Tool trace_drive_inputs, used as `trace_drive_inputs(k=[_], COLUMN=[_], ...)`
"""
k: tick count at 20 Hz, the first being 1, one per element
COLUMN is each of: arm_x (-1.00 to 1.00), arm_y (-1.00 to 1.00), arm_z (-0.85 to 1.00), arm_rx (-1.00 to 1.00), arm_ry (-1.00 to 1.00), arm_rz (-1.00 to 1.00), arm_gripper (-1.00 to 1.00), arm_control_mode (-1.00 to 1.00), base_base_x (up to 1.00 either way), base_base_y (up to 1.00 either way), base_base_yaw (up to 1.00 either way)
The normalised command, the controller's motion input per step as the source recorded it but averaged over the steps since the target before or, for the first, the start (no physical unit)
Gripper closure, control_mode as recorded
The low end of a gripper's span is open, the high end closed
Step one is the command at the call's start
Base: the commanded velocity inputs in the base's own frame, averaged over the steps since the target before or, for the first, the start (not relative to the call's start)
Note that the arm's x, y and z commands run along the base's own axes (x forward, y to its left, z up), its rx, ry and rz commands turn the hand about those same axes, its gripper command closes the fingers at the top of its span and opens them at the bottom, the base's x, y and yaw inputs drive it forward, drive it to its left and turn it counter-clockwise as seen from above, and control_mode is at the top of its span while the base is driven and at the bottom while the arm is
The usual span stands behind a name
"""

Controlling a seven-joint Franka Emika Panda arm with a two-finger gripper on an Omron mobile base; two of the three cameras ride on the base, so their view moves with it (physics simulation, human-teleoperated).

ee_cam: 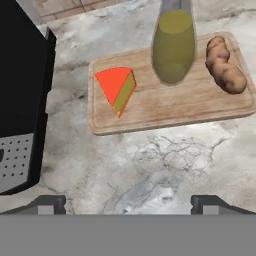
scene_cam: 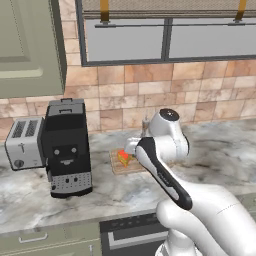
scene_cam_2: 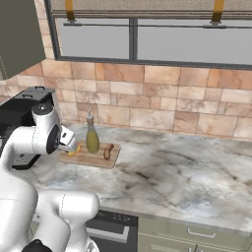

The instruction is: Retrieve the reheated potato from the microwave, then place the potato, cheese, and condiment on the cutting board.

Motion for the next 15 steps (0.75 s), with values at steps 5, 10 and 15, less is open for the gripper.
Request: trace_drive_inputs(k=[5, 10, 15], arm_x=[-0.51, -0.47, -0.41], arm_y=[-0.08, -0.03, -0.07], arm_z=[0.33, 0.31, 0.31], arm_rx=[-0.01, -0.04, -0.06], arm_ry=[-0.04, 0.0, 0.0], arm_rz=[0.04, 0.0, 0.0], arm_gripper=[-1.0, -1.0, -1.0], arm_control_mode=[-1.0, -1.0, -1.0], base_base_x=[0.0, 0.0, 0.0], base_base_y=[0.0, 0.0, 0.0], base_base_yaw=[0.0, 0.0, 0.0])
